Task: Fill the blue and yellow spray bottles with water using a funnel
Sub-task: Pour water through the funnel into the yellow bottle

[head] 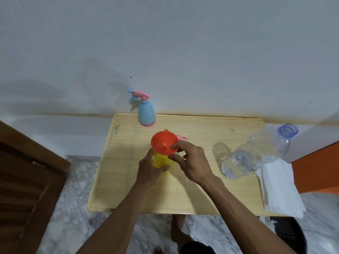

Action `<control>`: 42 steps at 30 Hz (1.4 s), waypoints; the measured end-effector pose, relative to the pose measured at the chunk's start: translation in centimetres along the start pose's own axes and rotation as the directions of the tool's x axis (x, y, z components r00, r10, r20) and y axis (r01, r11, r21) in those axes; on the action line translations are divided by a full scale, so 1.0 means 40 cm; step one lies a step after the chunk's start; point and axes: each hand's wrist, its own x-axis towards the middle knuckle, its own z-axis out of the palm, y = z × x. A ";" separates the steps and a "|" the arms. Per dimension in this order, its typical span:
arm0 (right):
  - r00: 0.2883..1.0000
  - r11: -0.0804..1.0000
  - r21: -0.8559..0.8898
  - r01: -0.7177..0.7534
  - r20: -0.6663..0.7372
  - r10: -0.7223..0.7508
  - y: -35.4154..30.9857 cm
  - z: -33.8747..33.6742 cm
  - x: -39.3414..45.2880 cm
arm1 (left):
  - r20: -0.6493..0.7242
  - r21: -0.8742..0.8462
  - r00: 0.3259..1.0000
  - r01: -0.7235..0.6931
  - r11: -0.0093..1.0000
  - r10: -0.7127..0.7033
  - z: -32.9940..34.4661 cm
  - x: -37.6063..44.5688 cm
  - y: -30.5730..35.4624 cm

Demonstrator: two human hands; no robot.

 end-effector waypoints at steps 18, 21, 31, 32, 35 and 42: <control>0.933 0.979 0.152 -0.136 -0.313 0.178 0.005 -0.093 -0.141 | -0.088 -0.171 0.996 -0.033 0.985 0.018 -0.106 -0.088 0.051; 0.859 0.971 0.192 -0.144 -0.464 0.219 0.008 -0.113 -0.186 | -0.152 -0.147 0.984 -0.117 0.982 0.094 -0.110 -0.103 0.113; 0.521 0.923 0.280 -0.263 -0.765 0.380 0.085 -0.248 -0.217 | -0.229 0.014 0.966 -0.122 0.992 0.122 -0.065 -0.078 0.198; 0.540 0.911 0.313 -0.270 -0.734 0.412 0.103 -0.262 -0.207 | -0.231 0.020 0.965 -0.122 0.992 0.124 -0.059 -0.078 0.196; 0.615 0.896 0.369 -0.245 -0.655 0.438 0.154 -0.280 -0.181 | -0.261 0.026 0.958 -0.114 0.993 0.117 -0.046 -0.082 0.197; 0.628 0.894 0.409 -0.183 -0.651 0.426 0.231 -0.252 -0.150 | -0.316 0.000 0.947 -0.058 0.998 0.055 -0.041 -0.084 0.199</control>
